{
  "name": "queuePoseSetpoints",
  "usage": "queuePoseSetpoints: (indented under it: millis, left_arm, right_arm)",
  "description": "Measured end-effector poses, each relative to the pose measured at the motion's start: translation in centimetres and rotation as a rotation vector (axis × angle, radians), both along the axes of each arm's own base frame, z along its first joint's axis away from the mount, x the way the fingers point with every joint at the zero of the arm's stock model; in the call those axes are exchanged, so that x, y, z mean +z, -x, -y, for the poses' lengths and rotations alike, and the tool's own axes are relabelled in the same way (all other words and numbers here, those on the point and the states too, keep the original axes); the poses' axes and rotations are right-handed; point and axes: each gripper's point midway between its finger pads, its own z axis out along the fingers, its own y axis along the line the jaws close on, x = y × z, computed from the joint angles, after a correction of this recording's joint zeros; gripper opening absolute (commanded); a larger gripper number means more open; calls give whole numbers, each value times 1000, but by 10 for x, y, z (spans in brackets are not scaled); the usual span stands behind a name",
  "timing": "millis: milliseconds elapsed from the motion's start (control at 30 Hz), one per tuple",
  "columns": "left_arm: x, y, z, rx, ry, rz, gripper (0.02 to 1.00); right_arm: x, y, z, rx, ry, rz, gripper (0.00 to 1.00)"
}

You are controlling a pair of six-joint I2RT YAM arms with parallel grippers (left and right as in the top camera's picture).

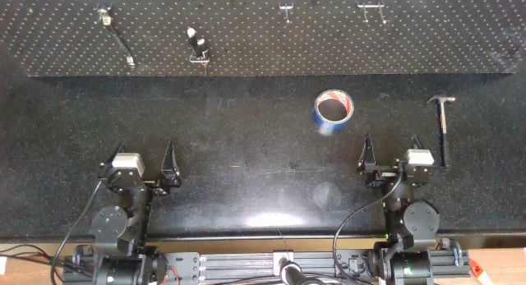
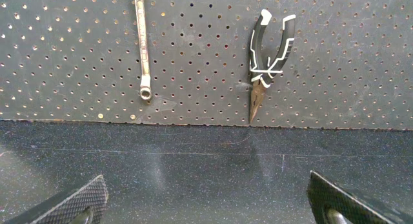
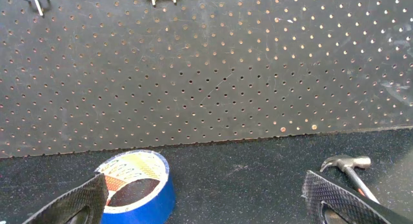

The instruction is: Place Tools Onto Pegboard

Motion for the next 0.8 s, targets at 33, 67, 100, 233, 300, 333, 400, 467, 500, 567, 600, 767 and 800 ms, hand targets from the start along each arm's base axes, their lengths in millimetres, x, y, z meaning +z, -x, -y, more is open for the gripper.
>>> queuePoseSetpoints:
  millis: [33,67,100,233,300,333,400,467,500,567,600,767,800]
  left_arm:
    - [0,0,0,0,0,0,996]
    - [0,0,0,0,0,0,996]
    - [0,0,0,0,0,0,993]
    - [0,0,0,0,0,0,996]
    - [0,0,0,0,0,0,996]
    - [0,0,0,0,0,0,996]
    - [0,0,0,0,0,0,996]
    - [0,0,0,0,0,0,996]
    - [0,0,0,-1,0,1,996]
    - [0,0,1,-5,0,0,996]
    - [0,0,1,-7,1,0,996]
    - [0,0,1,-9,-2,2,998]
    - [0,0,2,-11,-1,2,996]
  right_arm:
    - [0,0,0,0,0,0,980]
    - [0,0,0,0,0,0,980]
    - [0,0,0,0,0,0,980]
    - [9,0,0,0,-4,36,980]
    - [16,-1,-1,3,-5,61,980]
    - [17,-1,-1,4,-5,60,980]
    - [27,-5,-1,5,-5,34,980]
    - [43,-9,-2,11,-5,21,982]
    - [53,-13,-2,12,-5,13,980]
    - [80,-25,-4,23,-6,-4,980]
    - [96,-33,-4,25,-6,-14,982]
    - [131,-72,-13,73,-14,-120,982]
    - [128,-81,-17,95,-20,-188,982]
